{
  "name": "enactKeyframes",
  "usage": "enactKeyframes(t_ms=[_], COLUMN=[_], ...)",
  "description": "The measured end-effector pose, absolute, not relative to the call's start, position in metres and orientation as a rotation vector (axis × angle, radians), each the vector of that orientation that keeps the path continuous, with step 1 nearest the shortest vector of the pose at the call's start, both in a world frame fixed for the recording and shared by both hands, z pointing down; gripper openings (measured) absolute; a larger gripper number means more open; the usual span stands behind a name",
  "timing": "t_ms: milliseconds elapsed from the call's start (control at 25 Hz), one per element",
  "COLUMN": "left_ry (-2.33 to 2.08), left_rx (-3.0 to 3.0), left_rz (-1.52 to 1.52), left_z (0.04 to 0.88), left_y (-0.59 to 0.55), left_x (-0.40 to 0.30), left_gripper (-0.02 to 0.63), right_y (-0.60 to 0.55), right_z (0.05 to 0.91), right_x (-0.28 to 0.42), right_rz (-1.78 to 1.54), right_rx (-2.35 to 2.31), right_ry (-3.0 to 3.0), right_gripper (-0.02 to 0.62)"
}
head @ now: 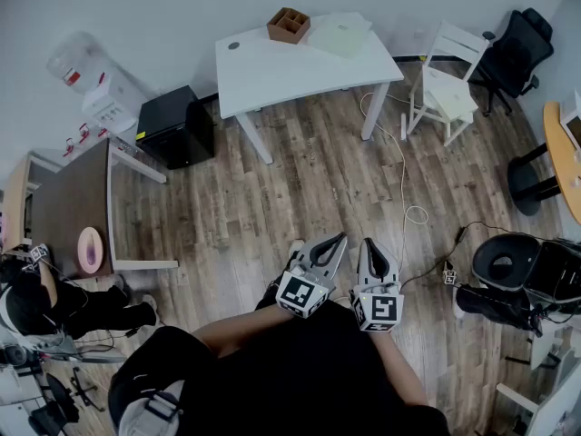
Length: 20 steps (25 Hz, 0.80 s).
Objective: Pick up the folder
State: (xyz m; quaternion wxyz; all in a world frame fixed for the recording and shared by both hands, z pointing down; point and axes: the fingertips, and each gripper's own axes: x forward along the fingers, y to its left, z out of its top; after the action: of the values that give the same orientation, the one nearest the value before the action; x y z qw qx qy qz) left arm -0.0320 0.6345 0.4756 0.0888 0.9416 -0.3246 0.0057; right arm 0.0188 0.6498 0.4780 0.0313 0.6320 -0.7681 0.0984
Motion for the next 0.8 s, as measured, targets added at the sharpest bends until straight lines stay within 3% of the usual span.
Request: enactKeyframes(t_ms=[800], left_ry=[-0.937], left_rx=[2.741], left_rz=[-0.085], left_z=[0.468], left_y=[0.445], left_x=[-0.138], left_gripper=[0.015], right_y=[0.463], right_z=[0.465], right_x=[-0.077], right_rz=[0.229], right_rx=[1.925], right_ry=[-2.333], right_gripper=[0.037])
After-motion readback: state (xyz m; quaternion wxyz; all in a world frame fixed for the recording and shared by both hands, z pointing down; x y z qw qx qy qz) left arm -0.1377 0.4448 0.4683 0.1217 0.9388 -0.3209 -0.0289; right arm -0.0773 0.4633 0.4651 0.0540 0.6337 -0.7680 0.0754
